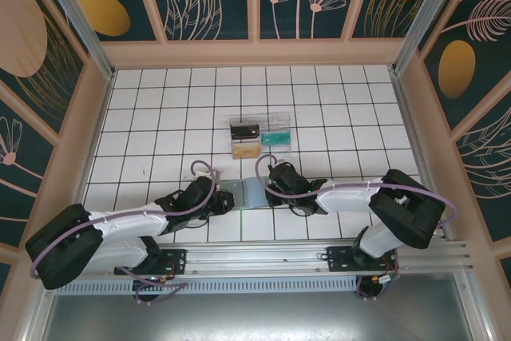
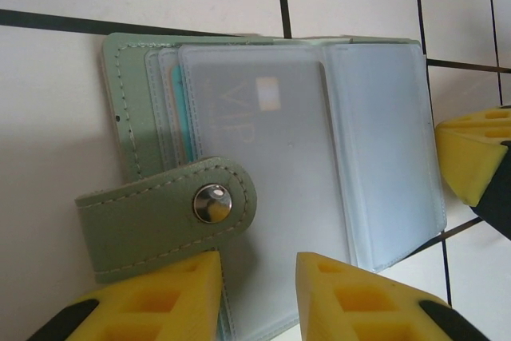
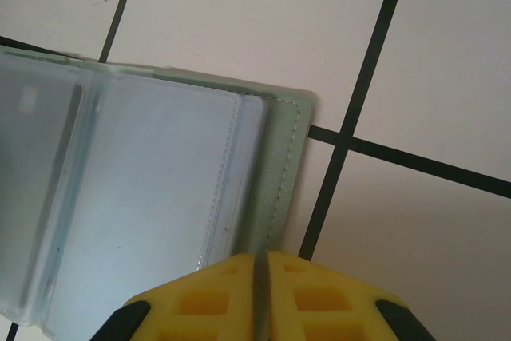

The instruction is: Take the credit cards out of the card holder

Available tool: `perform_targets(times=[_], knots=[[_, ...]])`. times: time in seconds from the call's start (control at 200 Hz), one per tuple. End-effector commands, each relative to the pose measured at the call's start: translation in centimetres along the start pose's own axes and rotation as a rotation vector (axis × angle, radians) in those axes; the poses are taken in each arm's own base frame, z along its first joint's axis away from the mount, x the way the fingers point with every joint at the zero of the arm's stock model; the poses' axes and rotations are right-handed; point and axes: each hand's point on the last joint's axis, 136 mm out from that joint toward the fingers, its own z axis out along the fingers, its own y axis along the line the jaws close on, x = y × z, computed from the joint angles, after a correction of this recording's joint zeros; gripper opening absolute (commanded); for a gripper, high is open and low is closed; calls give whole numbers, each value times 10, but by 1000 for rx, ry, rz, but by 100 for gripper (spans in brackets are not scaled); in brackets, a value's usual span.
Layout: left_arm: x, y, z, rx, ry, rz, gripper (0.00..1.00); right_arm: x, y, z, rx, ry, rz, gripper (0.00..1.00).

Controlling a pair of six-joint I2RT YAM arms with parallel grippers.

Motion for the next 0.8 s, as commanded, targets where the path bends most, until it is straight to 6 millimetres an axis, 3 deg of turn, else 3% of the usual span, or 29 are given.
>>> perform_targets(times=[0.0, 0.245, 0.525, 0.796], knots=[[-7, -14, 2, 45, -15, 14, 31, 5, 4, 4, 3, 18, -4, 12], [-3, -19, 6, 71, 11, 21, 33, 9, 5, 5, 2, 24, -6, 12], [-4, -29, 3, 116, 16, 35, 67, 9, 4, 7, 7, 27, -6, 12], [-11, -41, -1, 145, -3, 56, 76, 10, 4, 8, 7, 31, -4, 12]])
